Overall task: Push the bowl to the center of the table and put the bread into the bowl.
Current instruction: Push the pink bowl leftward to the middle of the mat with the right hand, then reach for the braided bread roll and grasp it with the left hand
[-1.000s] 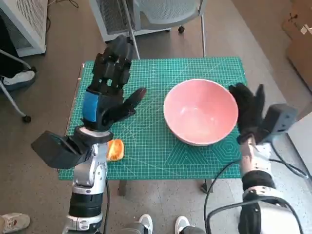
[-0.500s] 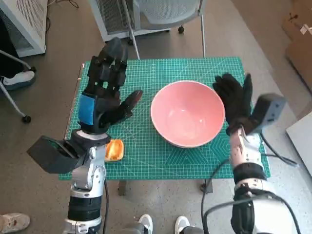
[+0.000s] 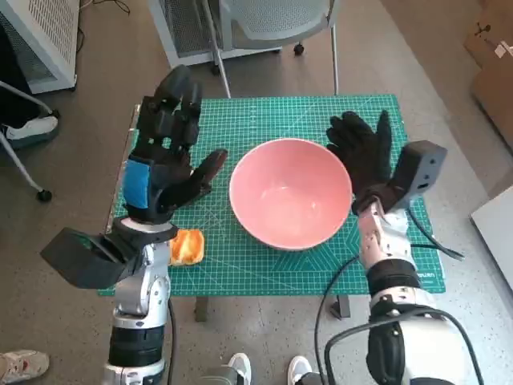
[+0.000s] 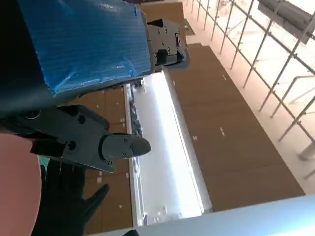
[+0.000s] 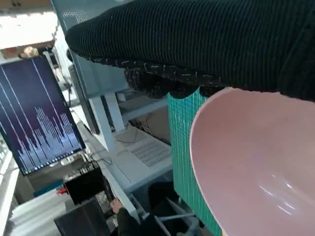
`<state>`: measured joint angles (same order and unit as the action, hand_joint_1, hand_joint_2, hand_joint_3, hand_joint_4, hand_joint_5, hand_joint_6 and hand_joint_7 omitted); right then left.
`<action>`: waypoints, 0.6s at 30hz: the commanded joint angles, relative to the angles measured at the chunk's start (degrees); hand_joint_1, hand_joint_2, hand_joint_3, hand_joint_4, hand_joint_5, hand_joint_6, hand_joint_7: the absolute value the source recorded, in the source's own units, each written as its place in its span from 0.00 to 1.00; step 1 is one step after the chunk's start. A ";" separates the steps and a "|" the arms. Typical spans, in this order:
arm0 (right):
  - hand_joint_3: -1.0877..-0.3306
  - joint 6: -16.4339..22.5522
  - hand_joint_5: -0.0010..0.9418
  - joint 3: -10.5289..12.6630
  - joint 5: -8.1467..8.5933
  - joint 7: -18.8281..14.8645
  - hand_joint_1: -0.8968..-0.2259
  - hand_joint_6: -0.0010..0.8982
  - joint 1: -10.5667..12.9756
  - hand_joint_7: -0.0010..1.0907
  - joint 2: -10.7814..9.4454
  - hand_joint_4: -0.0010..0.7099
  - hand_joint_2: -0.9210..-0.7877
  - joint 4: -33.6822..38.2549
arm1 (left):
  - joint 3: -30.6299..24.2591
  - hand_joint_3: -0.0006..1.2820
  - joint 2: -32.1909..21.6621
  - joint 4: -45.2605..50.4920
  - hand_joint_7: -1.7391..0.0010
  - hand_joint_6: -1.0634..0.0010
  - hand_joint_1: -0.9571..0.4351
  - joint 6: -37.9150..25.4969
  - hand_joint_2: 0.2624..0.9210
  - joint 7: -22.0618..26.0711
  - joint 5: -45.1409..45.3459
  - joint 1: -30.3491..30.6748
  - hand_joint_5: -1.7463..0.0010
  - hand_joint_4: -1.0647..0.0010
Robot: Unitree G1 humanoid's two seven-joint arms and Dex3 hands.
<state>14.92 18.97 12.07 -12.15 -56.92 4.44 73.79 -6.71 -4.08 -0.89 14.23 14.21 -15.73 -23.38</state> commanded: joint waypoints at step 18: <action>0.51 6.40 0.01 1.74 1.05 -5.26 0.72 0.40 0.93 0.01 3.82 0.37 0.00 -4.44 | -0.64 0.25 -1.03 2.46 0.72 1.00 0.60 0.65 0.97 -0.76 0.60 2.01 0.99 0.89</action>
<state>19.48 20.40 12.68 -16.28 -57.12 7.55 70.34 -7.12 -4.47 0.41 14.69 13.47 -15.41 -21.89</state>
